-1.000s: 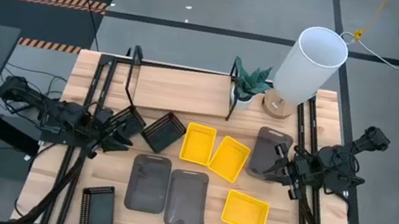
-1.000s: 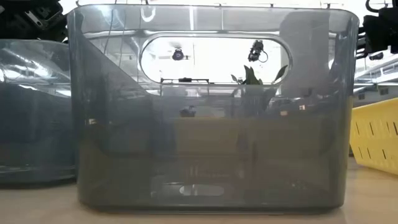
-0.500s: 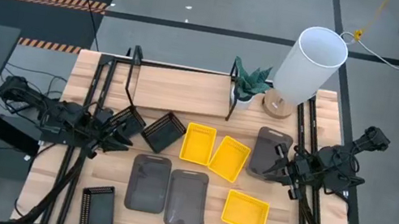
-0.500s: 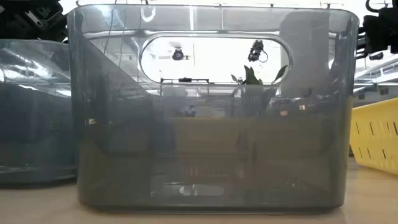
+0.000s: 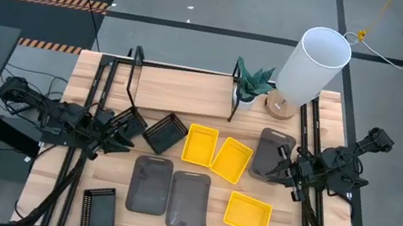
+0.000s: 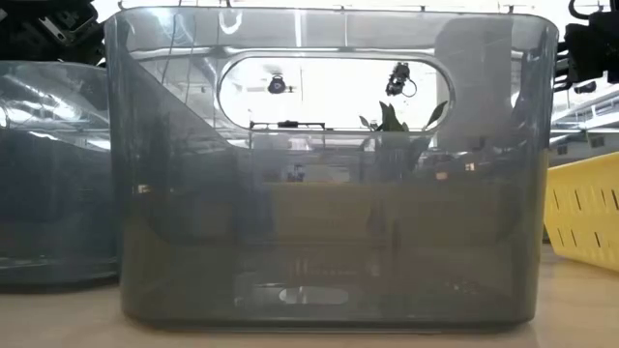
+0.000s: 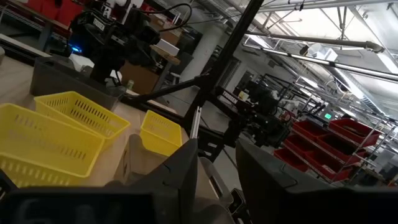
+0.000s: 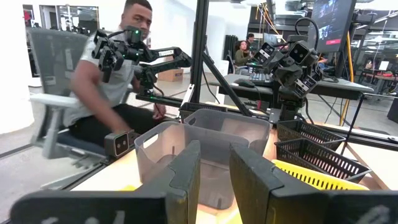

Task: Stack baskets on shelf by color

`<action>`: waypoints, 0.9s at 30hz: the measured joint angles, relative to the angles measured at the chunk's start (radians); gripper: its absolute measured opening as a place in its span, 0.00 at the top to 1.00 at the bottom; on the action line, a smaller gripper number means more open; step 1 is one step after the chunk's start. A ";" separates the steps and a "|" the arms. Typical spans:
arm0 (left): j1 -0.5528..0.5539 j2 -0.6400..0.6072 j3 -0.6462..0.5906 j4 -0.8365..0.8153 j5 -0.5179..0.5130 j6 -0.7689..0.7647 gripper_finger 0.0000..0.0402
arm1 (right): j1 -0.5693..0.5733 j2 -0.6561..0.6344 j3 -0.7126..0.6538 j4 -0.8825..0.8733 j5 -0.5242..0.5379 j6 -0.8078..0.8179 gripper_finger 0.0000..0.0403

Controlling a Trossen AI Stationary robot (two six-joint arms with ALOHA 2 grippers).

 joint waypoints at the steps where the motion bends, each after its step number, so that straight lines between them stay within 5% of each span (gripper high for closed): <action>1: 0.000 0.000 0.000 0.000 0.000 0.000 0.71 | 0.000 0.000 0.000 0.000 0.000 0.000 0.78; 23: 0.000 0.000 0.000 0.000 0.000 0.000 0.71 | 0.000 0.000 0.000 0.000 0.000 -0.008 0.78; 27: 0.000 0.000 0.000 0.000 0.000 0.000 0.71 | -0.008 0.000 0.000 0.092 0.050 -0.332 0.78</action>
